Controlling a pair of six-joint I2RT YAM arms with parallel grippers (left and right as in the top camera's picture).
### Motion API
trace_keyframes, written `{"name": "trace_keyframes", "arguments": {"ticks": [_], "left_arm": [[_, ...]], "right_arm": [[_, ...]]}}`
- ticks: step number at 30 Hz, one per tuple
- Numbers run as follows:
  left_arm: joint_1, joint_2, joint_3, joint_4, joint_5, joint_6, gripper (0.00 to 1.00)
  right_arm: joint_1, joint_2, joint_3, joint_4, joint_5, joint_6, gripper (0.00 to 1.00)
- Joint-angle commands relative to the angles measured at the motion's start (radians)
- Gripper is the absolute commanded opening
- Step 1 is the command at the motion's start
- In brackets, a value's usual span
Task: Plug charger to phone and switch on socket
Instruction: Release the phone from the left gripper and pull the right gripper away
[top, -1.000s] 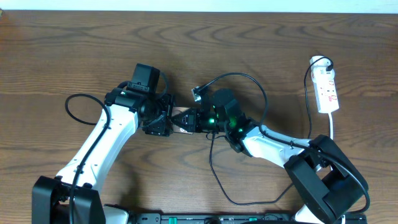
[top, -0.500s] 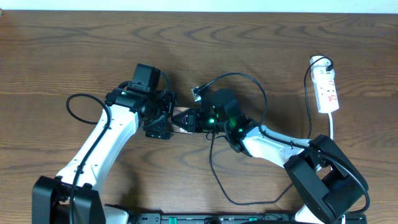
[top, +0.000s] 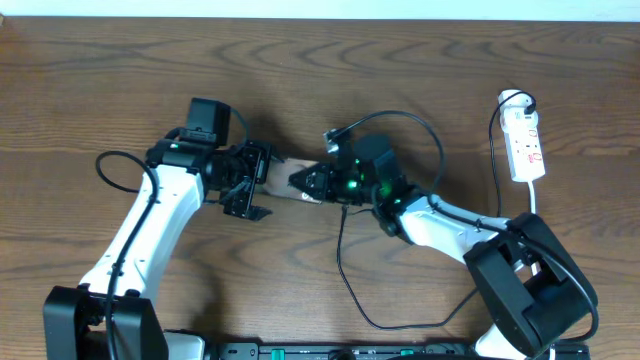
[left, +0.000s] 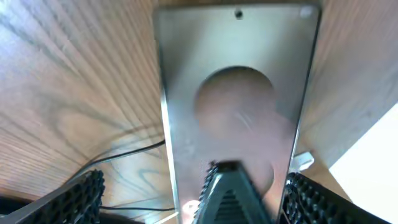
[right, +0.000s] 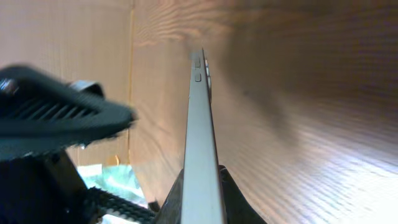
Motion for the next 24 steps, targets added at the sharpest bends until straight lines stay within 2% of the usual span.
{"name": "trace_keyframes", "arguments": {"ticks": [1, 10, 16, 21, 24], "left_arm": [[0.034, -0.003, 0.01, -0.003, 0.049, 0.107, 0.91], [0.097, -0.003, 0.01, 0.022, -0.001, 0.225, 0.91], [0.115, -0.003, 0.01, 0.094, -0.088, 0.266, 0.91], [0.115, -0.003, 0.01, 0.251, -0.091, 0.266, 0.91], [0.115, -0.003, 0.01, 0.319, -0.083, 0.216, 0.91]], "right_arm": [[-0.044, 0.008, 0.013, -0.022, -0.004, 0.078, 0.01], [-0.13, 0.008, 0.013, -0.069, -0.009, 0.514, 0.01], [-0.138, 0.008, 0.013, 0.02, -0.005, 0.767, 0.01], [-0.138, 0.008, 0.013, 0.187, 0.001, 0.846, 0.01], [-0.138, 0.008, 0.013, 0.253, 0.026, 0.874, 0.01]]}}
